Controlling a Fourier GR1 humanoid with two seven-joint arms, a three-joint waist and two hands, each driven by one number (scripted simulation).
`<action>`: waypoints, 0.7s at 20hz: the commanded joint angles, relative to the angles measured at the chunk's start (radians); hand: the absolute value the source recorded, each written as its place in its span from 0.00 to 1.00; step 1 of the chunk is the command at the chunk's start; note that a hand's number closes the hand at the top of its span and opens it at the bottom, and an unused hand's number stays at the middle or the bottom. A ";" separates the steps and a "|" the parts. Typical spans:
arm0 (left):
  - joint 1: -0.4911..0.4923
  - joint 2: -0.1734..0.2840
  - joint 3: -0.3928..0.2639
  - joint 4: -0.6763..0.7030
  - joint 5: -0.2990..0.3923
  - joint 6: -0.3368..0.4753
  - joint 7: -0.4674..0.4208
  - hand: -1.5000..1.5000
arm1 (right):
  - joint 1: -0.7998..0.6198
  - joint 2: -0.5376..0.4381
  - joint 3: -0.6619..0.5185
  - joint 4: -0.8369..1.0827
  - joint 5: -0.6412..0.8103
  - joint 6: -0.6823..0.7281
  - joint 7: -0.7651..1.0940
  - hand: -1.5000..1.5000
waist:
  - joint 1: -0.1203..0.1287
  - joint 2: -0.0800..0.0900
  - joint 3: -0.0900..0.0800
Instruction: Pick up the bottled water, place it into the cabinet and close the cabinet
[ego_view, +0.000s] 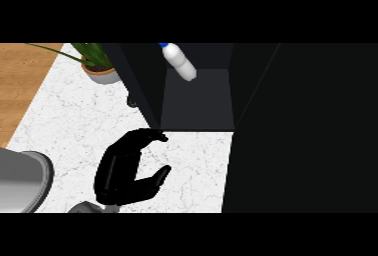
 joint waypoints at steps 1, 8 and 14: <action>0.102 0.078 0.052 -0.124 0.024 0.004 -0.002 0.00 | 0.006 -0.039 0.046 -0.205 0.112 0.014 0.055 1.00 | 0.008 -0.001 -0.002; 0.266 0.157 0.139 -0.197 0.126 -0.098 -0.044 0.00 | 0.007 -0.110 0.224 -0.197 0.196 0.061 0.093 1.00 | 0.005 -0.006 -0.005; 0.335 0.219 0.205 -0.229 0.182 -0.150 -0.034 0.00 | -0.102 -0.132 0.339 -0.199 0.236 0.056 0.154 1.00 | 0.018 -0.011 -0.010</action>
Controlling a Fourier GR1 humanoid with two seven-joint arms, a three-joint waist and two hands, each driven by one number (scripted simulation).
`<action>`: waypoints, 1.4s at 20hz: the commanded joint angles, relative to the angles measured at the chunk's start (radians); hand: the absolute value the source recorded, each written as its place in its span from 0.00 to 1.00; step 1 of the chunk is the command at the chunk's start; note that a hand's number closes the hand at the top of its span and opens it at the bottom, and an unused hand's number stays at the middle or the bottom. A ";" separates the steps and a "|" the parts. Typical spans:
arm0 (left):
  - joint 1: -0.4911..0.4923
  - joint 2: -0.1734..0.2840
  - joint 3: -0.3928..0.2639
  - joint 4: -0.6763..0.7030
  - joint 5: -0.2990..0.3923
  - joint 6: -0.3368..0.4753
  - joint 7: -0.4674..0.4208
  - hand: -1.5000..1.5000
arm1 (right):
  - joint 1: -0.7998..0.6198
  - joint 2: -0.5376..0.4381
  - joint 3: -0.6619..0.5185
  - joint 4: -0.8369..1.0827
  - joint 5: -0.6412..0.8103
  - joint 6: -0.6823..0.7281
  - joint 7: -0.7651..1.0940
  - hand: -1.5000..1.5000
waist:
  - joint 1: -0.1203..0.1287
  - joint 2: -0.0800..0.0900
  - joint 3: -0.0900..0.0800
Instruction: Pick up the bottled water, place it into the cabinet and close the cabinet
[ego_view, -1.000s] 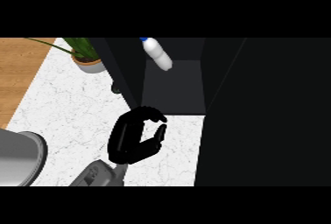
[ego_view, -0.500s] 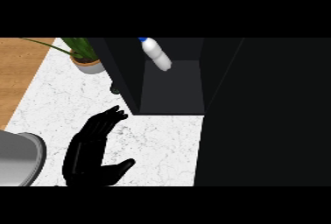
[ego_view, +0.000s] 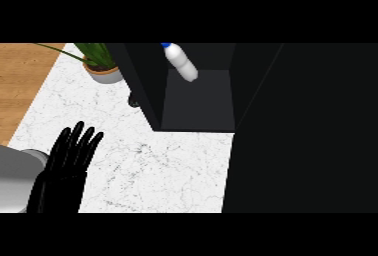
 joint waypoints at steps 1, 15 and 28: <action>0.041 0.054 0.065 -0.042 0.064 -0.035 0.024 0.00 | -0.066 -0.041 0.118 -0.186 0.198 0.031 0.104 1.00 | 0.011 -0.003 -0.003; 0.165 0.168 0.162 -0.068 0.136 -0.208 -0.002 0.00 | -0.174 0.054 0.335 -0.079 0.041 -0.079 0.194 1.00 | 0.078 0.024 -0.006; 0.182 0.256 0.220 -0.091 0.184 -0.322 0.025 0.00 | -0.341 0.019 0.251 -0.032 -0.001 -0.064 0.293 1.00 | 0.183 0.051 -0.011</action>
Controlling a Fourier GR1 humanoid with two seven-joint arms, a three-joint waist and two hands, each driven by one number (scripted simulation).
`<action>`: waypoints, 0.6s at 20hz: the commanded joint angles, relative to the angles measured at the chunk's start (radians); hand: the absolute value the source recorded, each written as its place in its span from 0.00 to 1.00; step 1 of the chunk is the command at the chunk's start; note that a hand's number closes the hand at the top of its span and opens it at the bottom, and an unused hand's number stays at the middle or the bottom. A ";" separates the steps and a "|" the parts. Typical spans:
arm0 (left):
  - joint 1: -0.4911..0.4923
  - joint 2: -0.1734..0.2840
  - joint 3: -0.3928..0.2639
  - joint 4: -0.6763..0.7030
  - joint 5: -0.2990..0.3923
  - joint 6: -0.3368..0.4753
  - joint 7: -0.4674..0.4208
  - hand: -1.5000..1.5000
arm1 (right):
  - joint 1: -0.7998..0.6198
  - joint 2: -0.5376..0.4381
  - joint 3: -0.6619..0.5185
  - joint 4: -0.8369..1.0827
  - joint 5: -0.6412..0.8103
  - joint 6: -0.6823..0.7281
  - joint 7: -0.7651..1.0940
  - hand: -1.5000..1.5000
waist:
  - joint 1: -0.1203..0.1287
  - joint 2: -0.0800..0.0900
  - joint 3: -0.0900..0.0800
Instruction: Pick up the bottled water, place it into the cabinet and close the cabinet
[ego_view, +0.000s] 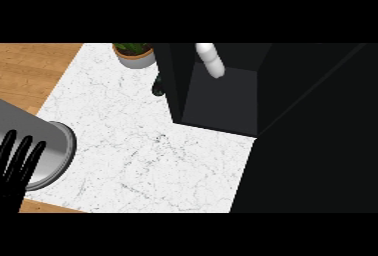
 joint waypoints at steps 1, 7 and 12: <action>0.008 0.021 0.010 -0.003 0.012 -0.028 0.010 0.00 | -0.086 0.037 0.159 -0.032 0.018 0.027 0.107 1.00 | 0.027 0.005 -0.003; 0.001 0.038 0.017 0.004 0.015 -0.053 0.017 0.00 | -0.209 -0.038 0.087 -0.028 0.054 0.089 0.134 0.00 | 0.079 0.007 -0.010; -0.011 0.048 0.032 0.020 0.020 -0.070 0.016 0.00 | -0.279 -0.037 0.088 -0.025 0.022 0.101 0.144 1.00 | 0.063 0.004 -0.011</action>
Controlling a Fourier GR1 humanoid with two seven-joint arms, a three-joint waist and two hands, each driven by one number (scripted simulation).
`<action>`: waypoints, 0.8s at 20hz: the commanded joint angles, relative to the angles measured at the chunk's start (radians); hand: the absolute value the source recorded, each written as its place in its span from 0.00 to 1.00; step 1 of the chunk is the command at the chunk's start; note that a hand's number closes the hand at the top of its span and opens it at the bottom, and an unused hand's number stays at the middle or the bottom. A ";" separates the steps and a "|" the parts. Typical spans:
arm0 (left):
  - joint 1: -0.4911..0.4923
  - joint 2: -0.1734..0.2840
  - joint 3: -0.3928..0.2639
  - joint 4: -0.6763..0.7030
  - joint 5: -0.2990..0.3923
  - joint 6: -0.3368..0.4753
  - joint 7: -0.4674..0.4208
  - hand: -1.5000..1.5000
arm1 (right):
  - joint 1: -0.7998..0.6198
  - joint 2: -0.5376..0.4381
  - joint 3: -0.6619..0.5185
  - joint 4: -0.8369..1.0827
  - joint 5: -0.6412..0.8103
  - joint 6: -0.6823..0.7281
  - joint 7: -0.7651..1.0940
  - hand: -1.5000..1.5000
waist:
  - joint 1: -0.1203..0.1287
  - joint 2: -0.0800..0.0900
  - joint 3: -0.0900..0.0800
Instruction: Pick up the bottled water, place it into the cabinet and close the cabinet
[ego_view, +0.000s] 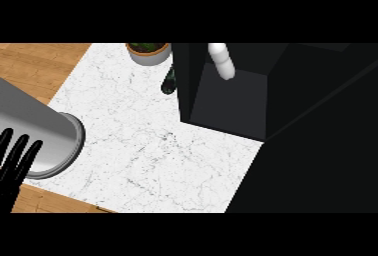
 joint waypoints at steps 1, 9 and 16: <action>-0.002 0.008 0.013 0.013 0.006 -0.009 0.002 0.00 | -0.089 0.029 0.120 -0.028 0.029 0.020 0.098 1.00 | -0.002 0.003 0.002; -0.004 0.025 0.035 0.024 0.016 -0.031 0.002 0.00 | -0.149 0.009 0.079 -0.026 0.014 0.032 0.121 1.00 | -0.005 0.003 -0.003; -0.010 0.024 0.047 0.033 0.029 -0.038 0.001 0.00 | -0.149 0.041 0.067 0.012 -0.026 0.012 0.114 1.00 | -0.009 0.020 -0.001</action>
